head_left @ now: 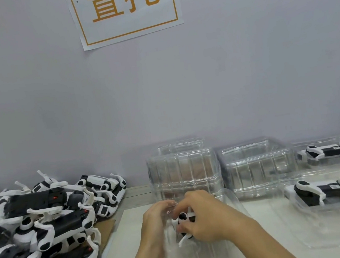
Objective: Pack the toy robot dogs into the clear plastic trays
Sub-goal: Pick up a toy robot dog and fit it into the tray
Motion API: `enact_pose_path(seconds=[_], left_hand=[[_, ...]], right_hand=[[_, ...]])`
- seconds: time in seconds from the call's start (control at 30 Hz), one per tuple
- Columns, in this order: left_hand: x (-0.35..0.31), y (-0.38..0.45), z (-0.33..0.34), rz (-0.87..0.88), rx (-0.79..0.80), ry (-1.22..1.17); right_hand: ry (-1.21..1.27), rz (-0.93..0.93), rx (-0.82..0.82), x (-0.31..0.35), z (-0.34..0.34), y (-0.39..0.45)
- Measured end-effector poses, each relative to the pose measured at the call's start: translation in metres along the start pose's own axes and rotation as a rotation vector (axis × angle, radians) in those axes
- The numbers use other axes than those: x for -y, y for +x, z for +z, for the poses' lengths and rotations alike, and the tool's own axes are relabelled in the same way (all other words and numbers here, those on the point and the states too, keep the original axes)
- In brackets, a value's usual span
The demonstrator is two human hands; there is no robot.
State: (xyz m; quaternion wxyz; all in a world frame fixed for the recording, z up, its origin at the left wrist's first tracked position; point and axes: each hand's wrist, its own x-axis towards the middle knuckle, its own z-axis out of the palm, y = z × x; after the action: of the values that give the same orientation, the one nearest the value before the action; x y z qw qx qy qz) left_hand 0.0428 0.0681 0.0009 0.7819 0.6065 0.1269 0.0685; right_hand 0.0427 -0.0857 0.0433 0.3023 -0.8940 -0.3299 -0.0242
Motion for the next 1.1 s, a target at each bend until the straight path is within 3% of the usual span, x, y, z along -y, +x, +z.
enact_pose_path(seconds=[0.43,0.67,0.9,1.1], left_hand=[[-0.001,-0.003,0.0,0.114,-0.073,0.144],[-0.003,-0.002,-0.003,0.137,-0.024,0.264],[-0.014,-0.006,-0.004,0.434,0.025,0.681],[-0.03,-0.016,0.01,0.697,0.047,1.083]], right_hand=[[0.089,0.066,-0.003,-0.005,0.002,0.002],[0.129,0.054,-0.006,-0.008,-0.001,0.001],[0.299,0.098,-0.141,-0.02,-0.015,0.003],[0.154,0.232,-0.304,-0.045,-0.026,-0.004]])
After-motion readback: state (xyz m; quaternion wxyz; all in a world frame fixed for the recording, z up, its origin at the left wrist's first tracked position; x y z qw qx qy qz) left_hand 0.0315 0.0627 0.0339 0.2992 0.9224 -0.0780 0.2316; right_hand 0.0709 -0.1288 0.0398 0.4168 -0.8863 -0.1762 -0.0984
